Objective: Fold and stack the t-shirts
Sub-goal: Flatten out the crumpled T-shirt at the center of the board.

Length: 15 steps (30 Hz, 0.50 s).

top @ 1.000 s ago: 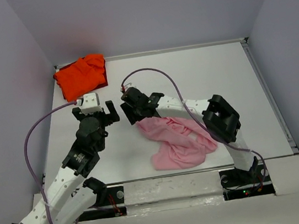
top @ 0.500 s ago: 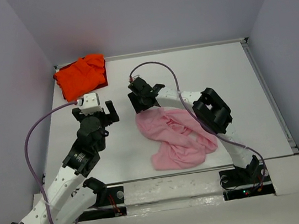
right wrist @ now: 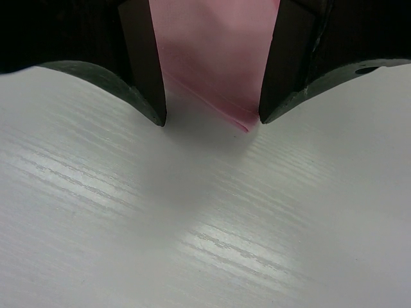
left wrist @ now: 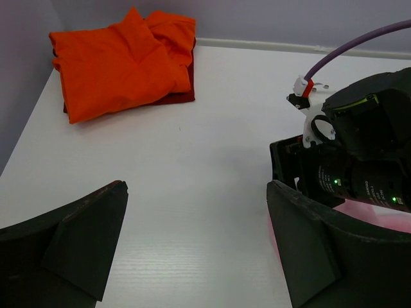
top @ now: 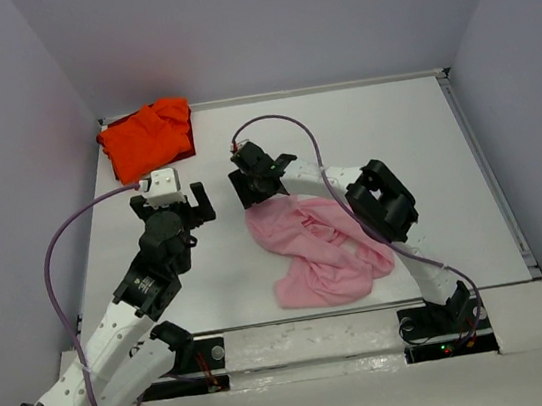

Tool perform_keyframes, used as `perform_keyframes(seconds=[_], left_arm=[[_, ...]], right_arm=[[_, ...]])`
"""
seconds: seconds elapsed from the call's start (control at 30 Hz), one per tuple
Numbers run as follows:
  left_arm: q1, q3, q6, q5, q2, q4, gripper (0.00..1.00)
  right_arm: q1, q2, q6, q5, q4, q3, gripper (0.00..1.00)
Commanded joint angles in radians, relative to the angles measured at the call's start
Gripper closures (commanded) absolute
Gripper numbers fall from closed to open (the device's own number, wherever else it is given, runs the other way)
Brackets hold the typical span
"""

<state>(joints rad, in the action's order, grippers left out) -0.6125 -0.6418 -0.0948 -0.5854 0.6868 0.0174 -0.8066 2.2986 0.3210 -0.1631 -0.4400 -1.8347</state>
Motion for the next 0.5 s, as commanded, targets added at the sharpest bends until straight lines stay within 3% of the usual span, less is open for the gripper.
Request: perform_keyframes(seconds=[0.0, 0.43, 0.47], left_arm=[[0.010, -0.041, -0.011, -0.025, -0.001, 0.029, 0.01], [0.023, -0.044, -0.013, -0.019, 0.000, 0.024, 0.01], [0.026, -0.044, -0.013, -0.016, 0.002, 0.024, 0.01]], right_arm=[[-0.008, -0.041, 0.015, 0.045, 0.032, 0.015, 0.35], [-0.037, -0.021, 0.055, 0.126, 0.079, 0.104, 0.51], [-0.048, -0.019, 0.056, 0.129, 0.084, 0.112, 0.58]])
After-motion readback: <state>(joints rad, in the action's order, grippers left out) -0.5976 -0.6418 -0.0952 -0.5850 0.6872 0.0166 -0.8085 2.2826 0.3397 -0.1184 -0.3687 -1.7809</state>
